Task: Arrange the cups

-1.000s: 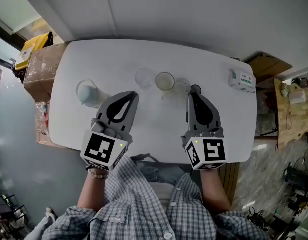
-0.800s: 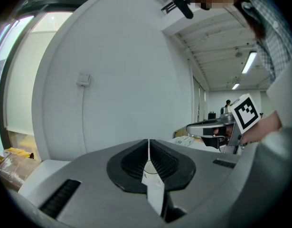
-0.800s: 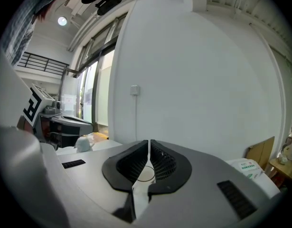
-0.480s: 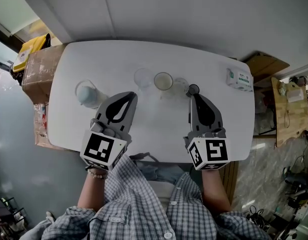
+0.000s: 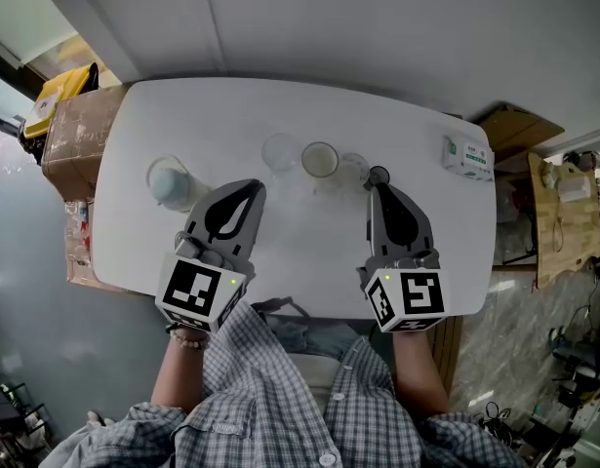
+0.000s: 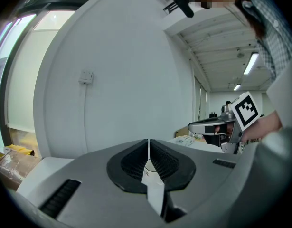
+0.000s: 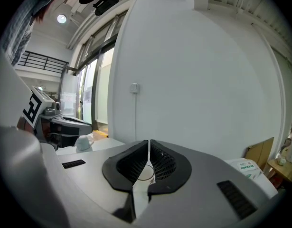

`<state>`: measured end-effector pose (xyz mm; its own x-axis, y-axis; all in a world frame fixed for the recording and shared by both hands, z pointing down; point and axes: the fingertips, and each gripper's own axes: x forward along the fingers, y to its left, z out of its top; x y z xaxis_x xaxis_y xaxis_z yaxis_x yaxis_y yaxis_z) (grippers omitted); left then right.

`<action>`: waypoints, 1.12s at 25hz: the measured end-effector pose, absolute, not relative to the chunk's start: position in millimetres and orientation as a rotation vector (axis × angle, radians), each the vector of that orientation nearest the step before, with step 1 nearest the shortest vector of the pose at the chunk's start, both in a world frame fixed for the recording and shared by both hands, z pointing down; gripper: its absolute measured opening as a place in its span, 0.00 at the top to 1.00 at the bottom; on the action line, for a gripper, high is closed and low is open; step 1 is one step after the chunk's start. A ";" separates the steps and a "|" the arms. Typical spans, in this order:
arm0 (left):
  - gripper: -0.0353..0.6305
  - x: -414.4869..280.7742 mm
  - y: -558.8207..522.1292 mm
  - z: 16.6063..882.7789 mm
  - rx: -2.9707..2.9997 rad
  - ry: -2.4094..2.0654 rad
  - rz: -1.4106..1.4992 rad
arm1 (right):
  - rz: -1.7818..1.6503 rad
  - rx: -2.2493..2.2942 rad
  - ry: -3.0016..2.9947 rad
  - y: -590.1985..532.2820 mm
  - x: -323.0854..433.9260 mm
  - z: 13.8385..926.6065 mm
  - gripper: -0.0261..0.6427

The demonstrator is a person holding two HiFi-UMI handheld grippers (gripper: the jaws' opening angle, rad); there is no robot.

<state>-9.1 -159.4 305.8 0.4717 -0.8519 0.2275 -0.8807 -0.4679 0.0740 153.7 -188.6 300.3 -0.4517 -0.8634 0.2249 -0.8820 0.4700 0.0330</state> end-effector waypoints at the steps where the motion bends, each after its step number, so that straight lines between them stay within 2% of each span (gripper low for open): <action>1: 0.92 -9.5 -159.5 306.0 2.535 -1.509 0.237 | 0.131 1.509 -2.506 -188.6 153.1 300.5 0.92; 28: 0.92 -3.4 -164.5 319.2 2.532 -1.482 0.292 | 0.169 1.469 -2.477 -192.7 155.2 315.4 0.92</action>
